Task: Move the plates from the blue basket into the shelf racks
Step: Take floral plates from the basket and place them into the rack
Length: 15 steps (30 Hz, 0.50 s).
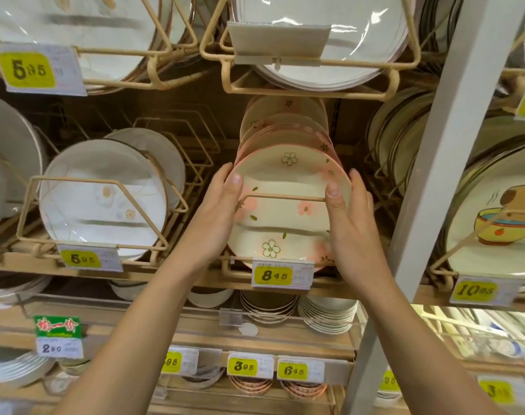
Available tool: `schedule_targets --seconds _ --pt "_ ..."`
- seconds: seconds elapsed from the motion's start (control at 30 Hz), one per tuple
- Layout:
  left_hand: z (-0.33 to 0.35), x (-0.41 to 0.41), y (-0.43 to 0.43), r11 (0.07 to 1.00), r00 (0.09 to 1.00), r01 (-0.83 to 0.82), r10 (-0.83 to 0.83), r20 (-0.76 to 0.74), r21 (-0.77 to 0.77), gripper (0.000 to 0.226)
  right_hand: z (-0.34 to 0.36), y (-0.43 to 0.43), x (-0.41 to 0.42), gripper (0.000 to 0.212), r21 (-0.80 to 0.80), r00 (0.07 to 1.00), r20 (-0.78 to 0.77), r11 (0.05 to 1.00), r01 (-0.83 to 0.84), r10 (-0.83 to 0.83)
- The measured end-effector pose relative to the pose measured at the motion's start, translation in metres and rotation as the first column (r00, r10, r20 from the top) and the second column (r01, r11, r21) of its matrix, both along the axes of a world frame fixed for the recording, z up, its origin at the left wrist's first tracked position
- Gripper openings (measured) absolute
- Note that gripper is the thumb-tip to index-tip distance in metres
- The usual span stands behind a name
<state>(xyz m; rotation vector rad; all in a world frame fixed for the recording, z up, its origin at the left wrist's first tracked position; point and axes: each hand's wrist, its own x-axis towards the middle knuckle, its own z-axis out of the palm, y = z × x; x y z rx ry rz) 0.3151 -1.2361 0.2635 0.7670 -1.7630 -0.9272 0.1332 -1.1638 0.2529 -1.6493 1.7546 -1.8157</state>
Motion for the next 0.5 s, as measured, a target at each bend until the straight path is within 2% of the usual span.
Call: schedule_targets --seconds 0.13,0.23,0.33,0.43,0.5 --pt "-0.013 0.002 0.021 0.971 0.978 -0.204 0.206 0.004 -0.124 0.061 -0.011 0.023 0.015 0.088 -0.027 0.999 -0.023 0.999 0.044 -0.044" --pt "-0.016 0.009 0.041 0.917 0.970 -0.244 0.231 -0.079 -0.317 0.047 -0.016 0.044 0.027 0.070 -0.105 0.996 -0.012 0.991 0.084 -0.086" --pt "-0.017 0.016 0.062 0.881 0.976 -0.207 0.152 -0.159 -0.425 0.038 -0.019 0.074 0.041 0.048 -0.167 0.994 0.074 0.982 0.089 -0.077" --pt "-0.024 0.020 0.083 0.869 0.978 -0.094 -0.010 -0.207 -0.486 0.033 -0.027 0.105 0.055 0.044 -0.203 0.975 0.214 0.973 0.107 -0.063" --pt "-0.034 0.016 0.097 0.874 0.964 0.016 -0.143 -0.225 -0.485 0.030 -0.038 0.127 0.060 0.036 -0.228 0.951 0.290 0.957 0.179 -0.109"
